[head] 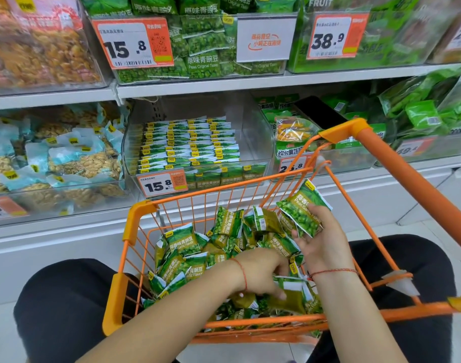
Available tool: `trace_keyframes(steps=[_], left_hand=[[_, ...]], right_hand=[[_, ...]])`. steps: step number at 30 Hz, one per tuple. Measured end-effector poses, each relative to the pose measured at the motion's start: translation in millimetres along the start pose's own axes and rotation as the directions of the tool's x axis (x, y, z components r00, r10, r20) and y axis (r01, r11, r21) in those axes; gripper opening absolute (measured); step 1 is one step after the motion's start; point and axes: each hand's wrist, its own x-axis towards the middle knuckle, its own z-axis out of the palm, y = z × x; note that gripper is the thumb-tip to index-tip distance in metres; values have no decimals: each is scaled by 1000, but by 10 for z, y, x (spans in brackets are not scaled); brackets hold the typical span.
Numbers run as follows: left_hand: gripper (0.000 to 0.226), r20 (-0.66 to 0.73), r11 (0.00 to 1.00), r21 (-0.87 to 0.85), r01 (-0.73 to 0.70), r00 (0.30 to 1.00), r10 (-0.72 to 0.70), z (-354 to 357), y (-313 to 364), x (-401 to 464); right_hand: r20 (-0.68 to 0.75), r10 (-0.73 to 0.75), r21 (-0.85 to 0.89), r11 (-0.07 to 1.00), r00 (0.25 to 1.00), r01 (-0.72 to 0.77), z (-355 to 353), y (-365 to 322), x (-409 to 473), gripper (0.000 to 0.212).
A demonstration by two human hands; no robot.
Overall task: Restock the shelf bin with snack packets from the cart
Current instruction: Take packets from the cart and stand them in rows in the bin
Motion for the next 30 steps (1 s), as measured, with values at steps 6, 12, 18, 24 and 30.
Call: trace_keyframes(steps=[6,12,18,24,30], left_hand=[[28,-386,871,-490,-32,904,-184,-470,-395,-439],[51,-854,948,-295,-119,478,-206,-495,-374,-695],[43,-881,982,-94,-165,474,-5,-365,-288,-605],[23,-789,979,-148,-140,614,-31,-248,-278,-573],[19,-735,973,-183,-140,677,-41,-268,-182,-616]], right_hand=[[109,9,-38,999,994,-5,-10,42,25,38],[198,86,-153,987,976,-56,38,87,1,42],[297,166,-204,973,940,-107,59,136,-22,34],[467,212,-200,971,859,-130,64,92,-76,39],[451,177,-265,963,875,-58,62,112,-88,95]])
